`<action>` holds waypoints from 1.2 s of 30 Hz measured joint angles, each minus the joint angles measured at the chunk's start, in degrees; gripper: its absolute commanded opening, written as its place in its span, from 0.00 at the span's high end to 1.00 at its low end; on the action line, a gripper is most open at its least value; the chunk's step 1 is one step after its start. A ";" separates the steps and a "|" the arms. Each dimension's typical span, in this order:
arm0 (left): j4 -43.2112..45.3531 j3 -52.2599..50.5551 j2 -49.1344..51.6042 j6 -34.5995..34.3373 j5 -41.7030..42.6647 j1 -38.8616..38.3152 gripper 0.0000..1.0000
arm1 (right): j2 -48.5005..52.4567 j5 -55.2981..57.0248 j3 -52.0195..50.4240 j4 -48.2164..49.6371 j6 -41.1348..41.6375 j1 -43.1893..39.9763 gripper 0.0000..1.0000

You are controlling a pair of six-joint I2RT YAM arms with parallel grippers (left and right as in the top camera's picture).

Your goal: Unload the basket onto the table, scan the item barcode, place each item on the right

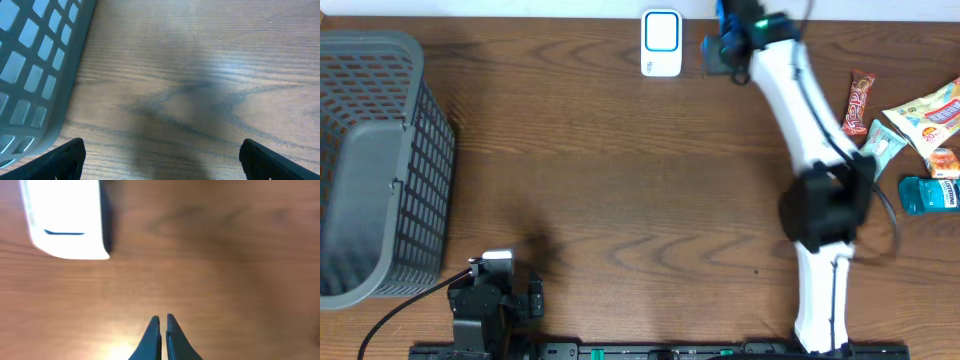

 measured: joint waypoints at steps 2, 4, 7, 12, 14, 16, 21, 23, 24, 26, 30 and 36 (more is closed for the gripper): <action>0.00 0.00 0.00 0.02 0.02 0.00 0.02 | -6.47 0.26 0.28 -4.00 -0.15 0.02 0.98; -0.02 0.00 0.00 0.00 0.02 0.00 0.02 | -11.91 0.42 0.55 -8.13 -0.24 0.02 0.91; 0.02 0.00 0.00 0.00 0.02 0.00 0.02 | -19.28 0.81 0.63 -13.51 -0.37 0.17 0.49; 0.00 0.00 0.00 0.02 0.02 0.00 0.02 | -30.51 0.70 0.66 -22.10 -0.46 0.83 0.01; 0.00 0.00 0.00 0.00 0.02 0.00 0.02 | -34.67 0.39 0.66 -25.62 -0.59 0.87 0.01; 0.02 0.00 0.00 0.02 0.02 0.00 0.02 | -38.56 0.24 0.66 -28.09 -0.61 0.87 0.01; 0.02 0.00 0.00 0.00 0.02 0.00 0.02 | -47.25 -0.07 0.68 -31.74 -0.61 0.87 0.01; 0.02 0.00 0.00 0.00 0.02 0.00 0.02 | -49.96 -0.07 0.68 -32.52 -0.61 0.87 0.01; 0.02 0.00 0.00 0.02 0.02 0.00 0.02 | -51.08 -0.09 0.66 -32.92 -0.61 0.87 0.01; 0.02 0.00 0.00 0.02 0.02 0.00 0.02 | -53.13 -0.02 0.66 -33.64 -0.68 0.87 0.01; 0.00 0.00 0.00 0.02 0.02 0.00 0.02 | -57.02 0.92 0.66 -36.30 -1.49 0.87 0.01; 0.00 0.00 0.00 0.00 0.02 0.00 0.02 | -62.97 1.70 -1.07 -32.96 -2.60 -4.13 0.01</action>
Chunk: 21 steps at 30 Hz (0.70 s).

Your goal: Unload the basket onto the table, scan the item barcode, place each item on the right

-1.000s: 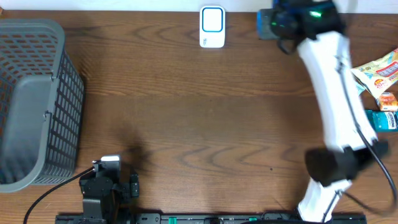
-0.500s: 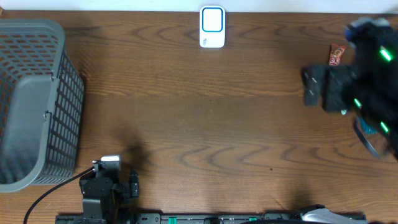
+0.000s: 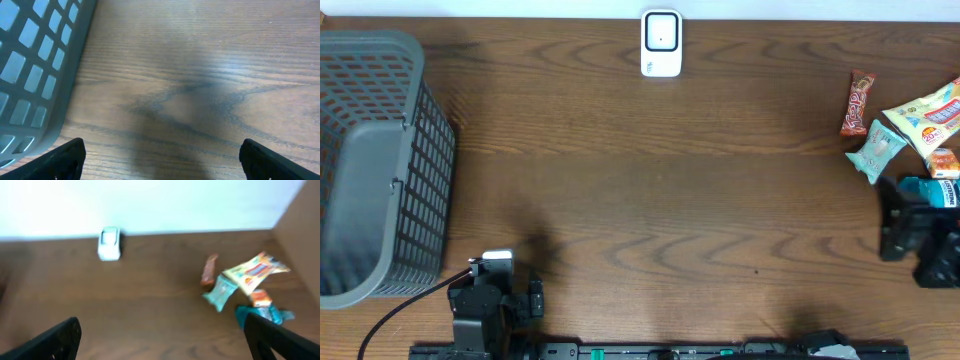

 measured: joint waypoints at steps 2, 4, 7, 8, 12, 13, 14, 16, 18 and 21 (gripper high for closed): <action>0.02 0.00 0.00 0.00 0.00 0.00 0.02 | -2.69 -0.26 -2.95 3.63 -0.28 -3.63 0.01; 0.00 0.00 0.00 0.00 0.00 0.00 0.02 | -5.42 -1.09 -7.02 7.26 -0.42 -6.84 0.01; 0.02 0.00 0.00 0.02 -0.02 0.00 0.02 | -10.75 -3.45 -16.20 15.43 -0.61 -10.27 0.01; 0.02 0.00 0.00 0.00 -0.02 0.00 0.02 | -12.61 -4.26 -19.61 18.56 -0.63 -10.84 0.01; 0.04 0.02 0.00 0.02 0.00 0.00 0.02 | -21.88 -7.63 -37.38 33.86 -0.76 -11.37 0.01; -0.02 0.02 0.00 0.00 0.00 0.00 0.02 | -24.55 -8.52 -42.56 37.68 -0.79 -11.41 0.01; -0.02 0.02 0.00 0.02 0.00 0.00 0.02 | -26.71 -9.16 -46.66 40.28 -0.76 -11.41 0.01; -0.04 0.02 0.00 0.02 -0.02 0.00 0.02 | -31.04 -10.16 -54.95 46.07 -0.79 -11.52 0.01; -0.02 0.02 0.00 0.00 -0.02 0.00 0.02 | -35.43 -10.93 -63.28 51.78 -0.79 -11.58 0.01; -0.04 0.02 0.00 0.00 0.00 0.00 0.02 | -41.35 -11.45 -74.47 60.28 -0.81 -11.89 0.01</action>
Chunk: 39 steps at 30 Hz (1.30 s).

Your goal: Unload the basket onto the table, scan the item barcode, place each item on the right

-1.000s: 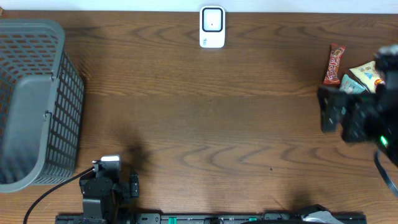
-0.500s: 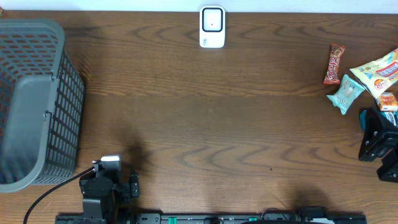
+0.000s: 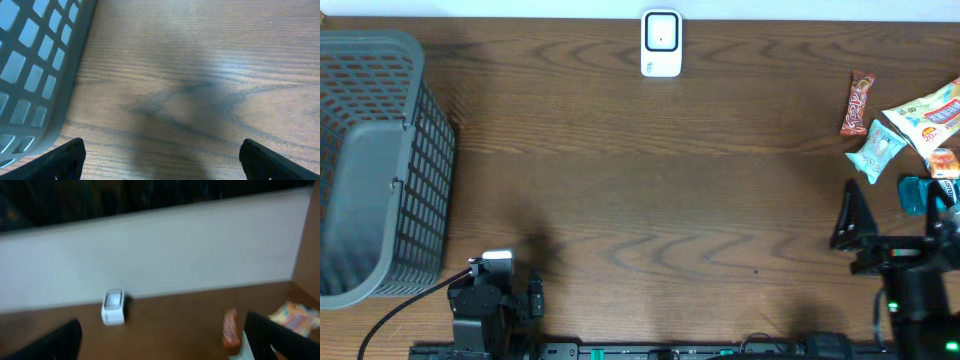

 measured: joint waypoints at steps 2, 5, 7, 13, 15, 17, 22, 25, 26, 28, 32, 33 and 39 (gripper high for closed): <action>0.04 0.00 0.00 0.02 0.00 0.00 0.02 | -3.48 -0.28 -6.80 4.61 -0.02 -0.39 0.01; 0.00 0.00 0.00 0.00 0.00 0.00 0.02 | -8.63 -0.52 -17.59 13.81 -0.02 -1.73 0.01; 0.02 0.00 0.00 0.00 -0.02 0.00 0.02 | -11.21 -0.68 -23.12 18.12 -0.02 -2.19 0.01; 0.00 0.00 0.00 0.00 0.00 0.00 0.02 | -18.75 -0.92 -35.67 28.41 0.00 -3.96 0.01; 0.00 0.00 0.00 0.00 0.00 0.00 0.02 | -20.57 -0.94 -38.69 30.03 0.00 -4.48 0.01; 0.00 0.00 0.00 0.00 0.00 0.00 0.02 | -21.66 -0.94 -41.35 31.58 0.00 -4.90 0.01; 0.00 0.00 0.00 0.00 0.00 0.00 0.02 | -21.92 -0.94 -46.40 33.81 0.00 -5.42 0.01; -0.02 0.00 0.00 0.00 0.00 0.00 0.02 | -21.92 -0.98 -49.09 33.99 0.00 -5.62 0.01; -0.02 0.00 0.00 0.02 0.00 0.00 0.02 | -21.92 -1.01 -49.92 34.01 0.00 -5.75 0.01; -0.02 0.00 0.00 0.00 0.00 0.00 0.02 | -21.92 -1.01 -51.43 33.97 -0.02 -6.08 0.01; 0.00 0.00 0.00 0.00 -0.02 0.00 0.02 | -21.94 -1.03 -53.59 33.44 0.00 -6.27 0.01; 0.00 0.00 0.00 0.00 0.00 0.00 0.02 | -21.99 -1.05 -53.70 32.00 0.00 -6.27 0.01; 0.00 0.00 0.00 0.02 0.00 0.00 0.02 | -22.08 -1.05 -54.45 29.51 0.00 -6.27 0.01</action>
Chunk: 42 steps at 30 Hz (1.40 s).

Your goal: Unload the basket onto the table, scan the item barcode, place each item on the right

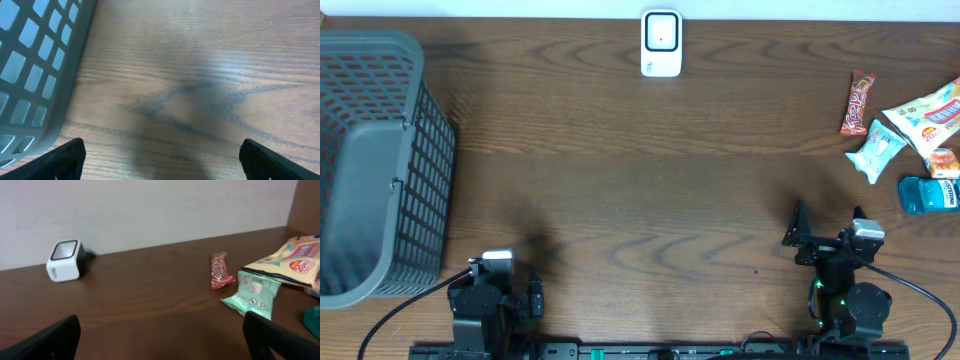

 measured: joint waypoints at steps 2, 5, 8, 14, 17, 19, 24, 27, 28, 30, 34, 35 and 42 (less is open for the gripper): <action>0.00 0.00 0.00 0.00 0.00 0.00 0.02 | 0.00 0.00 0.00 0.00 0.00 0.00 0.01; -0.02 0.00 0.00 -0.02 0.00 0.00 0.02 | 0.00 0.00 0.00 0.00 -0.02 0.00 0.01; 0.00 0.00 0.00 0.00 0.00 0.00 0.02 | 0.00 0.00 0.00 0.00 0.00 0.00 0.01; -0.02 0.00 0.00 0.00 0.00 0.00 0.02 | 0.00 0.00 0.00 0.00 0.00 0.00 0.01; -0.02 0.00 0.00 -0.02 0.00 0.00 0.02 | 0.00 0.00 0.00 0.00 0.00 0.00 0.01; -0.02 0.00 0.00 -0.02 0.00 0.00 0.02 | 0.00 0.00 0.00 0.00 0.00 0.00 0.01; 0.00 0.00 0.00 -0.02 0.00 0.00 0.02 | 0.00 0.00 0.00 0.00 0.00 0.00 0.01; 0.11 0.00 0.00 -0.11 0.37 0.00 0.02 | 0.00 0.00 0.00 0.00 0.00 0.00 0.01; 0.63 0.00 0.00 -0.24 0.87 -0.02 0.02 | 0.00 0.00 0.00 0.00 -0.02 0.00 0.01; 4.20 -0.02 -0.17 -0.46 2.78 -0.20 0.02 | 0.00 0.00 0.00 0.00 0.00 0.00 0.01; 15.82 -0.17 -0.55 -0.70 6.27 -0.50 0.02 | 0.00 0.00 0.00 -0.02 0.00 0.00 0.01; 18.91 -0.39 -0.59 -0.72 6.99 -0.50 0.02 | 0.00 0.00 0.00 -0.02 -0.02 0.00 0.01; 44.85 -9.18 -0.85 -0.92 10.80 -0.50 0.02 | 0.00 0.00 0.00 -0.02 -0.02 0.00 0.01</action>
